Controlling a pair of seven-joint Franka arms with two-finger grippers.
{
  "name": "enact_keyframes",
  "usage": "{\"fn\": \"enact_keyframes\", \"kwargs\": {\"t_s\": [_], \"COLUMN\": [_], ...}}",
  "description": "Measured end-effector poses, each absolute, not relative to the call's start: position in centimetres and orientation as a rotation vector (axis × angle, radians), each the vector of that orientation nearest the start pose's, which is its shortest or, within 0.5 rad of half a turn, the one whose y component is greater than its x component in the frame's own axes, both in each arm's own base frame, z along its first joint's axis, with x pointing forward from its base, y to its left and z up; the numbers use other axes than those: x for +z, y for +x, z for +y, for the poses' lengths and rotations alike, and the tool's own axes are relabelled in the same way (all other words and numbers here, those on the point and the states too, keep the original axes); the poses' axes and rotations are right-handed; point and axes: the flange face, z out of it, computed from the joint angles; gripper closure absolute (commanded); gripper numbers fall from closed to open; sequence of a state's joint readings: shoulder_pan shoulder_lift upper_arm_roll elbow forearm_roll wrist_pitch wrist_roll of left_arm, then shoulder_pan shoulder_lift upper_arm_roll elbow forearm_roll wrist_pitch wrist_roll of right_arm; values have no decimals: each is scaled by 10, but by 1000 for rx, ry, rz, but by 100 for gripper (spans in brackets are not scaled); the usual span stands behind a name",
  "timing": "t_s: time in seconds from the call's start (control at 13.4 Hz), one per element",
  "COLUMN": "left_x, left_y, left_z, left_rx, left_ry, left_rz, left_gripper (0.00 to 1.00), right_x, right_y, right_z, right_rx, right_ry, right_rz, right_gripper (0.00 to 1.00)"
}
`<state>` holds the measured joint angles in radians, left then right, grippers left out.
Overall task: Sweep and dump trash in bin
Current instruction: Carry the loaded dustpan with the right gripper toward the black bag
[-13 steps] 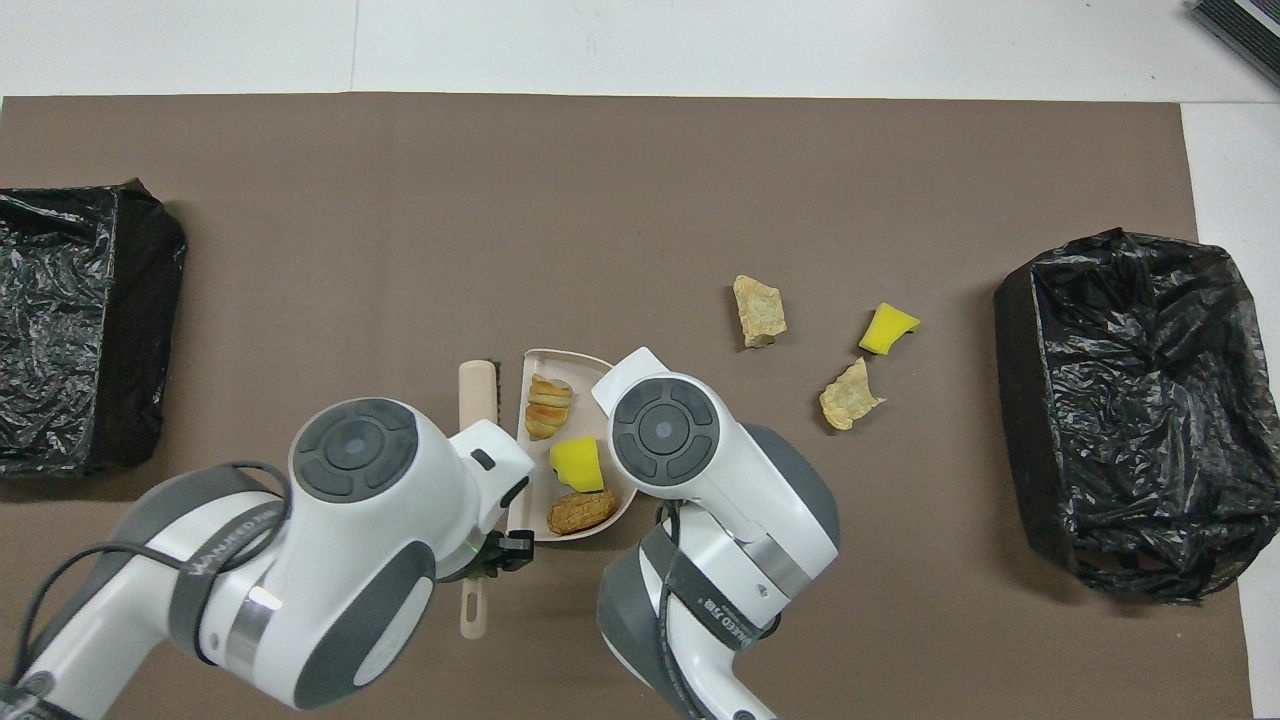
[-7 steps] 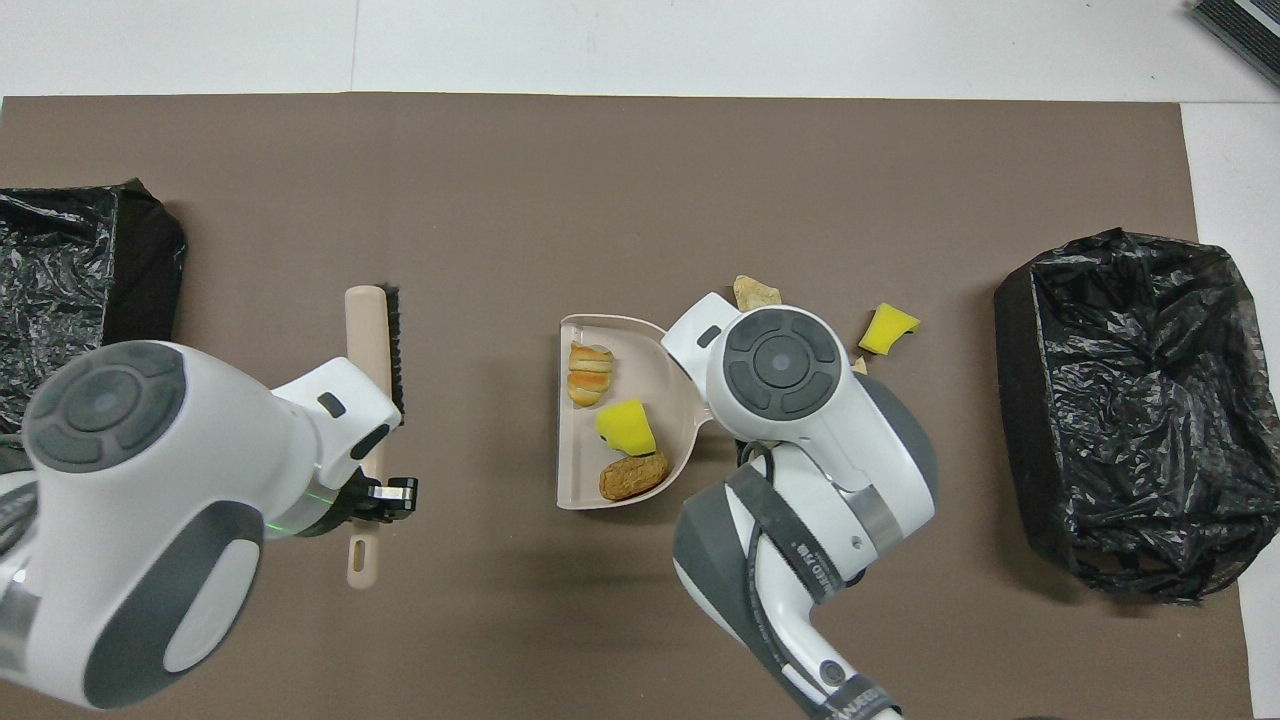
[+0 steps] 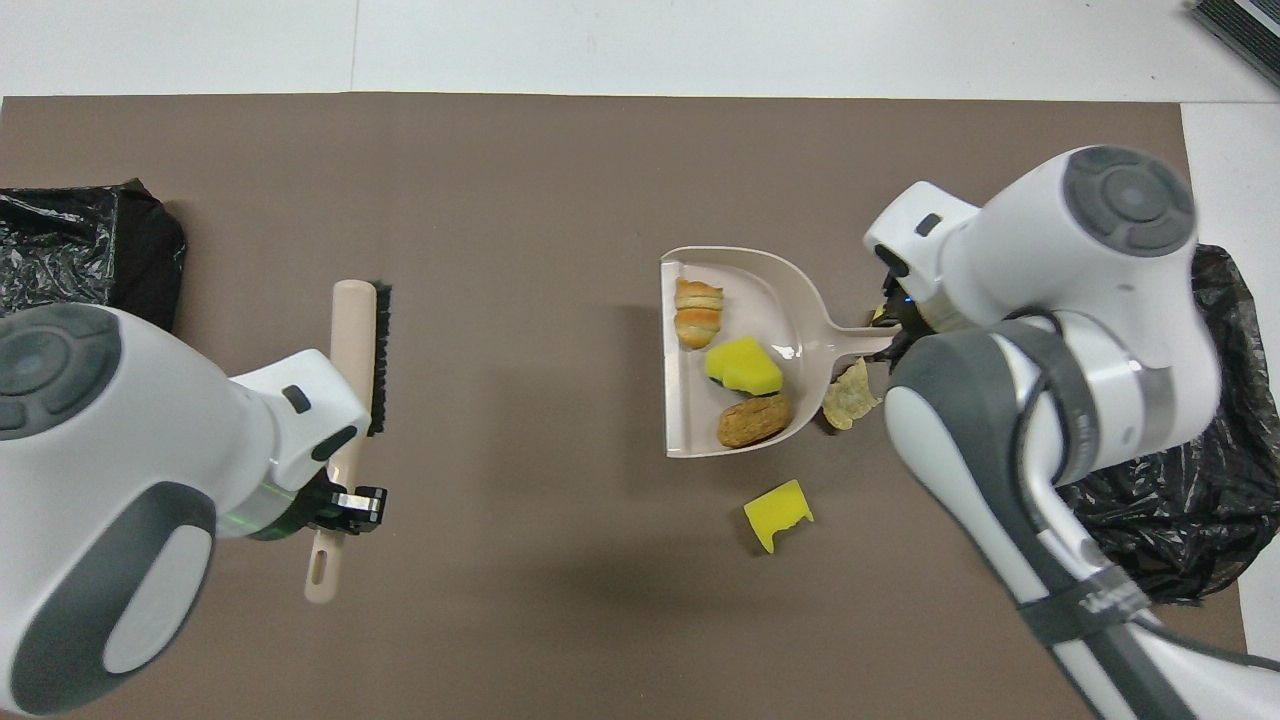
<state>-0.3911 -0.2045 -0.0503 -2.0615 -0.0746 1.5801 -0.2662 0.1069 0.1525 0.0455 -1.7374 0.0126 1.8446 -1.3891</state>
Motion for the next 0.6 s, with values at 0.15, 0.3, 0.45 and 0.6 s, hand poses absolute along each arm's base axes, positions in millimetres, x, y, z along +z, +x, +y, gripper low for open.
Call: {"fn": "enact_keyframes", "kwargs": {"t_s": [0.15, 0.3, 0.45, 0.6], "left_x": [477, 451, 419, 392], "left_y": [380, 344, 304, 269], "left_z": [-248, -279, -312, -336], "left_rx": [494, 541, 514, 499], "left_ry": [-3033, -3029, -3027, -3042], "left_rz": [234, 200, 186, 174], "left_gripper": [100, 100, 100, 100], "right_x": [494, 503, 511, 519], "right_y": [604, 603, 592, 572], "right_z": [25, -49, -122, -186], "right_rx": [35, 15, 20, 90], "right_ry": [-2247, -2284, -2287, -2286], "right_rz": [-2132, -2106, -2135, -2191], "right_gripper": [100, 100, 100, 100]}}
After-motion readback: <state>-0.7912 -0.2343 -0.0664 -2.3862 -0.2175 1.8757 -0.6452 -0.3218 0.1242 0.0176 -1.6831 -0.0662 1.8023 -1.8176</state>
